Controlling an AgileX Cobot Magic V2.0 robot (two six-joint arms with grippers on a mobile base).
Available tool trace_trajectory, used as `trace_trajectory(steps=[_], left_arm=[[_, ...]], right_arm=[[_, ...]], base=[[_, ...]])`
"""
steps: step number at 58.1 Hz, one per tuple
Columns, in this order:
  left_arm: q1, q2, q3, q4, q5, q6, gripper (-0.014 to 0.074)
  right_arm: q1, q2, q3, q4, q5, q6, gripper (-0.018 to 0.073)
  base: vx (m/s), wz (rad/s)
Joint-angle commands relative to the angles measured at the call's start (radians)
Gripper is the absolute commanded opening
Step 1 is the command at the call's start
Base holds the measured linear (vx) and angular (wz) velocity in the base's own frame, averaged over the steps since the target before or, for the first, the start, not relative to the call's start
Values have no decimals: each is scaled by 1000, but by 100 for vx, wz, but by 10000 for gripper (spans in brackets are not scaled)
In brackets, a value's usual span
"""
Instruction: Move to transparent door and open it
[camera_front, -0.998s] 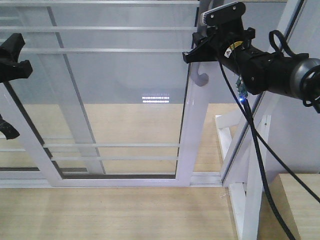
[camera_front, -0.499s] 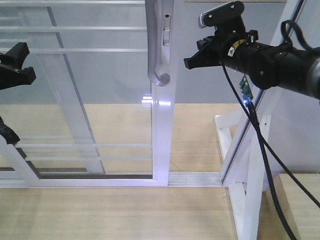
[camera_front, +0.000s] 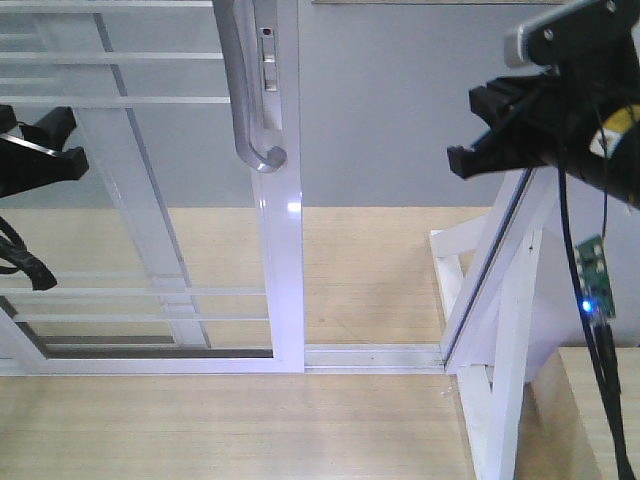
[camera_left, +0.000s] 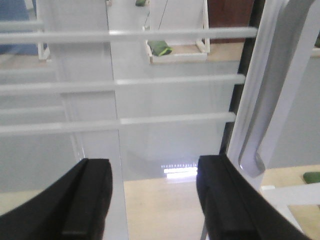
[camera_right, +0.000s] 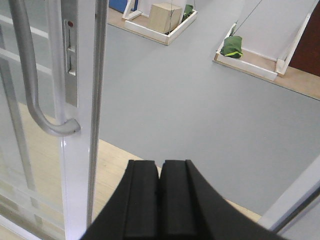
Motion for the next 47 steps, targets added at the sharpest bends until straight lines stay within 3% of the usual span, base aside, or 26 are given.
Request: trace_trajectory(steps=[1,7,13,20,47], left_arm=[[-11,43,-39,19,-112,-25,500],[-43,124,-39,100,-214,-63,500],[-64,216,-48,213,-361,-172,500],[-63,314,-115,270,-374,-313,500],[-63,568,-489,282,-284,-324,500]], right_arm=[[-3,-104,52,-3,-121,-6,-8],[-3,-169,117,-6,-138,-10,-8],[-3,-186,132,-6,-140,-10,-8],[-3,-186,132,-6,-148,-10,-8],[-3,-186,132,-7,-158,-70,-8]], base=[[0,0],[0,0],[0,0],[0,0],[0,0]])
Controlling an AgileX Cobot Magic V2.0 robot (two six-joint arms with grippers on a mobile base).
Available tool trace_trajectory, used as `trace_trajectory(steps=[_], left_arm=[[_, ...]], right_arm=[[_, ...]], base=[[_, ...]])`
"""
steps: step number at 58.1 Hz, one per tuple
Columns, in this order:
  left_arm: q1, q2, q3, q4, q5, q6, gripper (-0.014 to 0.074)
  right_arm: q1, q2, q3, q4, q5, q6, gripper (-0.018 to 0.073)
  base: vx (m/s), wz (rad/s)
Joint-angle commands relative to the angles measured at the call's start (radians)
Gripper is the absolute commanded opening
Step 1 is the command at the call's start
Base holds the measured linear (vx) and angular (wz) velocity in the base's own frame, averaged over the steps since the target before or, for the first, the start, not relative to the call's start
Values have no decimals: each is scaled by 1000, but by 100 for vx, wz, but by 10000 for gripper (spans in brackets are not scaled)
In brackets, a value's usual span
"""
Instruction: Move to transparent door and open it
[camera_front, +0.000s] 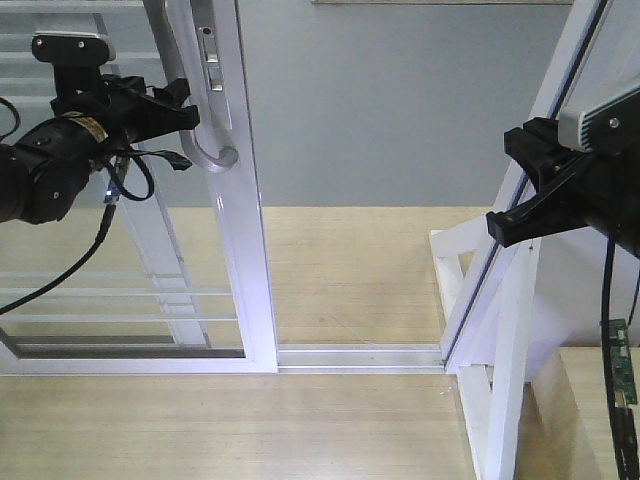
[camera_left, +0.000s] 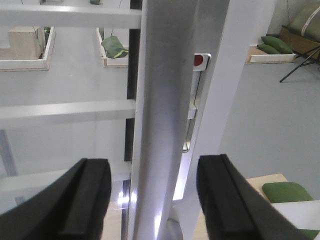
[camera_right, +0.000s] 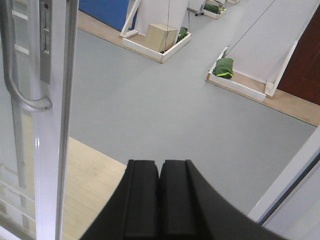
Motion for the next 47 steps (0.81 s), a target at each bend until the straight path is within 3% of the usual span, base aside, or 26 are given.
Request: trace_trajectory(steps=[1,17,23,34,47], left_arm=[[-4,-18,-85,1,-53,-8,500],[-4,66,-233,-2,34,-8,477],[-4,67,-241,-2,49,-8,365],[-3,49,-241,-2,60,-7,6],[-2,1,-241,-2,107,44,-4]], right_arm=[[-3,-17,-29,-6,-93,-13,-8],[-3,-17,-29,-6,-97,-13,-8],[-3,-17,-29,-7,-97,-13,-8],[-3,-17,-29,-9,-95,-13,-8],[-3,-17,-29,-9,-96,-13,-8]], base=[[0,0],[0,0],[0,0],[0,0],[0,0]])
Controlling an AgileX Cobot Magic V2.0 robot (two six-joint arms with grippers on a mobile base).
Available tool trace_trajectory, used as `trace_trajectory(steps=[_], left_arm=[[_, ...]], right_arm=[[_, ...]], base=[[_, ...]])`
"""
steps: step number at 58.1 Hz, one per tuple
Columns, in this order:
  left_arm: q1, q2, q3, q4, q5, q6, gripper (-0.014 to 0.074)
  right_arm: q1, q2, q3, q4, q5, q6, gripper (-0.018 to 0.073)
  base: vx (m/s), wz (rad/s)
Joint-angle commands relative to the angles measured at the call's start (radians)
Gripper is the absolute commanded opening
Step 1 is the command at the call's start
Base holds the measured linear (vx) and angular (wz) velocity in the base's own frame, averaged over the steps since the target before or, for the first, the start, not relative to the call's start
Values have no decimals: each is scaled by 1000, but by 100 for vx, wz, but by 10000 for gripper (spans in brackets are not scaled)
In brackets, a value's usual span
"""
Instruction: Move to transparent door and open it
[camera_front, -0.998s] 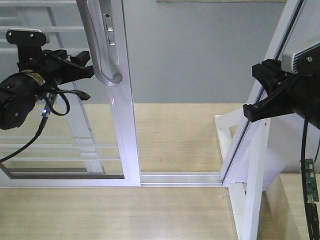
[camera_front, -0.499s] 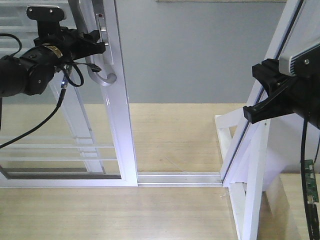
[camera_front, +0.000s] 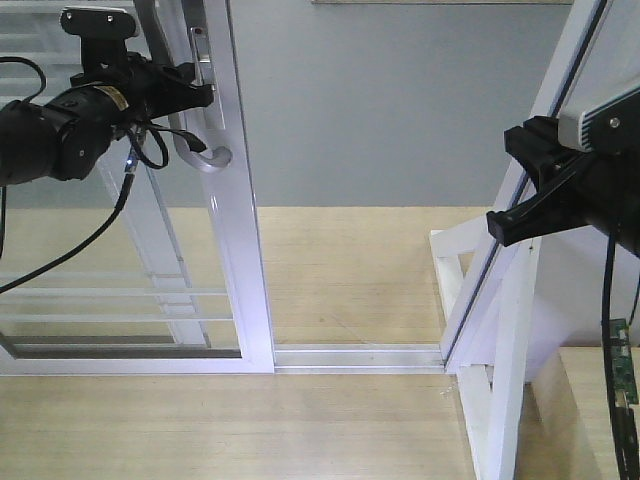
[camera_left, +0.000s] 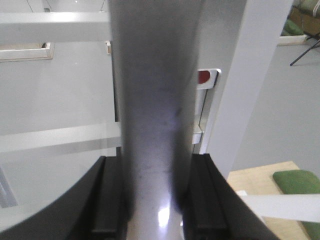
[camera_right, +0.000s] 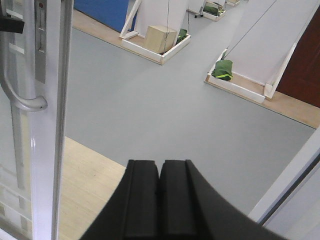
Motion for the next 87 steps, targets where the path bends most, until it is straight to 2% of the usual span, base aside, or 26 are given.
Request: trace_trajectory(steps=[1,32,45,50,57,62,73,87], left_arm=[[1,-99,-36,-13,-63,33,-3],[128,-150,-36,-17,78,46,0],[141,-161,-36,-14,149,46,0],[141,-166,-36,-14,200,46,0],[137,-208,-29,-14,340,46,0],[137,-275,25,-5,360,59,0],[137,-478,233,16,252,82,0],[137,-770,444,25,329,83,0]], right_arm=[[-3,-17,-29,-9,-91,-9,-8],[-3,-17,-29,-9,-91,-9,-8],[-3,-17,-29,-9,-91,-33,-8],[-3,-17,-29,-9,-91,-33,-8],[-3,-17,-29,-9,-89,-34,-8],[-3,-17,-29,-9,-88,-34,-8],[-3,-16,-29,-8,-87,-32,-8],[-3,-47,-29,20,-56,-24,-8]], base=[[0,0],[0,0],[0,0],[0,0],[0,0],[0,0],[0,0],[0,0]])
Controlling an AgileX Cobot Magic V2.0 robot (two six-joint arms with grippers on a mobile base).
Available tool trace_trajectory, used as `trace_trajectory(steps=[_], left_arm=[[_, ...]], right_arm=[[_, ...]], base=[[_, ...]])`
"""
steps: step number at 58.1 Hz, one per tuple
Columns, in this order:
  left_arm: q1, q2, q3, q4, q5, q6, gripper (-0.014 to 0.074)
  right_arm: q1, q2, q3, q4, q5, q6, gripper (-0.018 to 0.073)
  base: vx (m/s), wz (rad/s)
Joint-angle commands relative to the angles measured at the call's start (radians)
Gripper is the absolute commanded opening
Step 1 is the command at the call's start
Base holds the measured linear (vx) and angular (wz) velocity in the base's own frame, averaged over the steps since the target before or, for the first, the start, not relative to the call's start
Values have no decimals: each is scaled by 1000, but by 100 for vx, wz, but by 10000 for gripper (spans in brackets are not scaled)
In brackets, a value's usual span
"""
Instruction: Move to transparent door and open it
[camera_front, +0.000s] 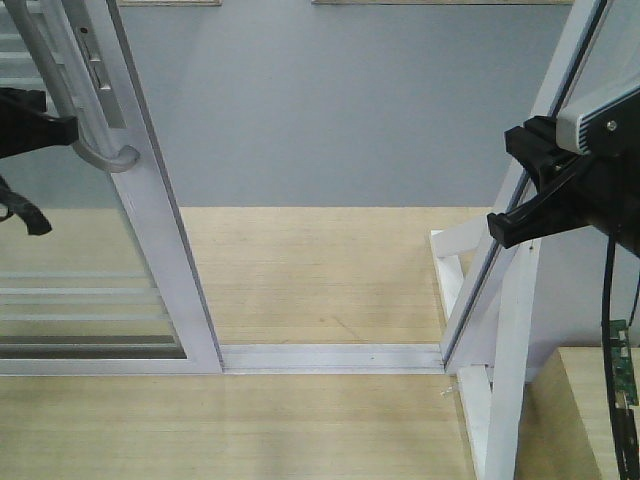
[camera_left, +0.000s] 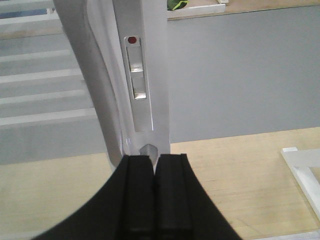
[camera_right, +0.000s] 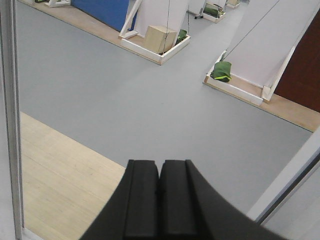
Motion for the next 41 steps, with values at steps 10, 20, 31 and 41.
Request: trace_trajectory(steps=[10,20,31,41], left_arm=[[-4,-342,157,20,7,-3,0],[-4,-538,244,19,105,-3,0],[-5,-743,356,-52,196,1,0],[-5,-928,442,-192,287,45,0]], right_arm=[[-3,-169,-29,46,72,1,-4],[-3,-354,-29,46,277,1,-3],[-3,-547,-19,35,437,1,-3],[-3,-715,57,-17,475,31,-3]], base=[[0,0],[0,0],[0,0],[0,0]])
